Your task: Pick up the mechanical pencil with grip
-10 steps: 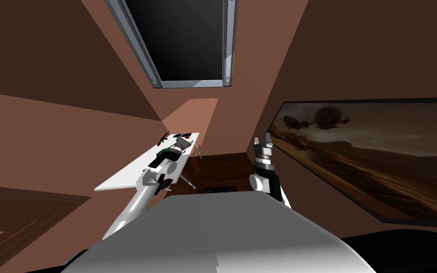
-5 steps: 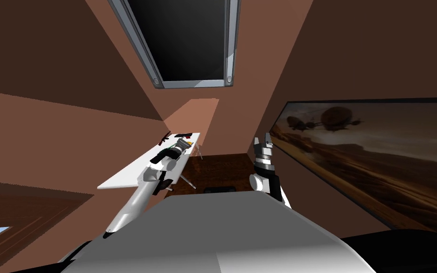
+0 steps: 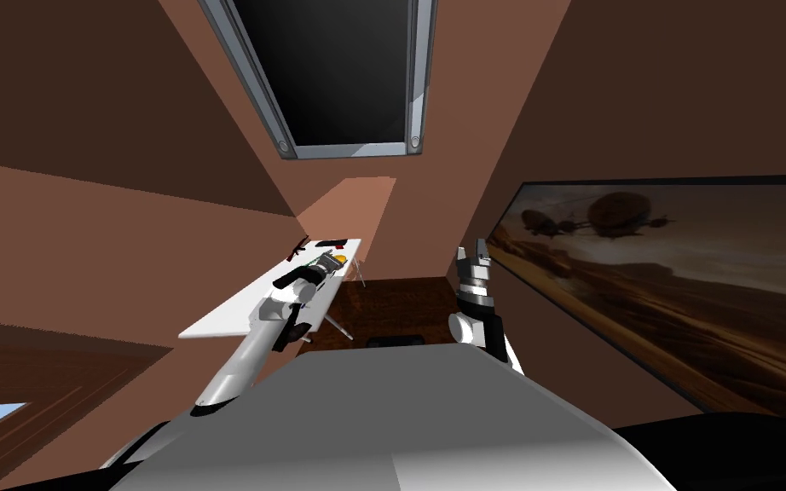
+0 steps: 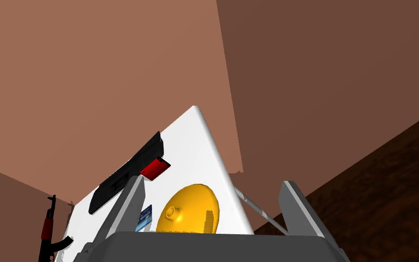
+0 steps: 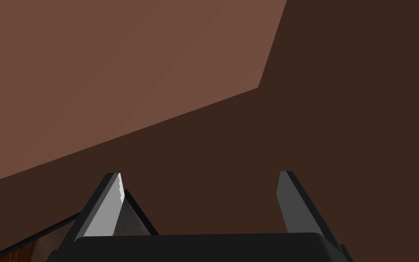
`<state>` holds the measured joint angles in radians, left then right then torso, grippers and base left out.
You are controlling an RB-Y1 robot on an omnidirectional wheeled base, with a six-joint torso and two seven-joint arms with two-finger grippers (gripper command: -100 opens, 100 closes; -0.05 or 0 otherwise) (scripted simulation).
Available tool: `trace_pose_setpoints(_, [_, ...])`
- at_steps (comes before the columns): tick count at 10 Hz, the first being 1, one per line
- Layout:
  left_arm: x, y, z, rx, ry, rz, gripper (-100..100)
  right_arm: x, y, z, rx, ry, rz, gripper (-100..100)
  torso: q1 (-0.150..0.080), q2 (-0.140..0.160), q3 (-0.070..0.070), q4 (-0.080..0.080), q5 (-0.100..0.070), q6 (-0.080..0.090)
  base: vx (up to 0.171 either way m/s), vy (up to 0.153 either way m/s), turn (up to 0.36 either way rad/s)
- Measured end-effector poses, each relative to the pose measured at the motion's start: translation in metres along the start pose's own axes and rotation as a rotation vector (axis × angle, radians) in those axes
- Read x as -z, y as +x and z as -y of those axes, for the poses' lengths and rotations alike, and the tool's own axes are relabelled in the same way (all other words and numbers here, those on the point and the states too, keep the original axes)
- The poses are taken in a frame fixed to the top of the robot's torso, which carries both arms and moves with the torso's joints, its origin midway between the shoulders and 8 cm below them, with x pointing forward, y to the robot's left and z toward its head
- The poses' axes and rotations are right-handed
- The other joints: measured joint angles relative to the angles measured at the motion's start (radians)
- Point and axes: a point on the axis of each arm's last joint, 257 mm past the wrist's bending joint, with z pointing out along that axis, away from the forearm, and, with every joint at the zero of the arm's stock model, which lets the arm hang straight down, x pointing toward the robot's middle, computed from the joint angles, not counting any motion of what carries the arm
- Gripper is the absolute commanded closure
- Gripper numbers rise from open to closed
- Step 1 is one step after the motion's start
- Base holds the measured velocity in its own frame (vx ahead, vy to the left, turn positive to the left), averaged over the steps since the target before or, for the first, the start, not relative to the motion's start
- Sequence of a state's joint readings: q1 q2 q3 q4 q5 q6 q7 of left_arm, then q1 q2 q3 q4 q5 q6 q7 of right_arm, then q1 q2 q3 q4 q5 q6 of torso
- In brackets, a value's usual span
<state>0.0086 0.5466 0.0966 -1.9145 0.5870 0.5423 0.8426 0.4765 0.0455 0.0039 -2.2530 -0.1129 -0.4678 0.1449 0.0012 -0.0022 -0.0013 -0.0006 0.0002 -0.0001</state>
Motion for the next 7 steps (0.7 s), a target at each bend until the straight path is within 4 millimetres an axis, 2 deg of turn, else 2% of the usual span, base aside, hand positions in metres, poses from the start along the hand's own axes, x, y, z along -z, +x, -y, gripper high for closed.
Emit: trace_pose_setpoints(7, [-0.006,-0.055,-0.023,0.140,-0.124,0.171,-100,0.000,0.000,0.000,0.000,0.000,0.000,0,0.000,0.000,0.000,0.000,0.000,0.000,0.022,0.007,0.027])
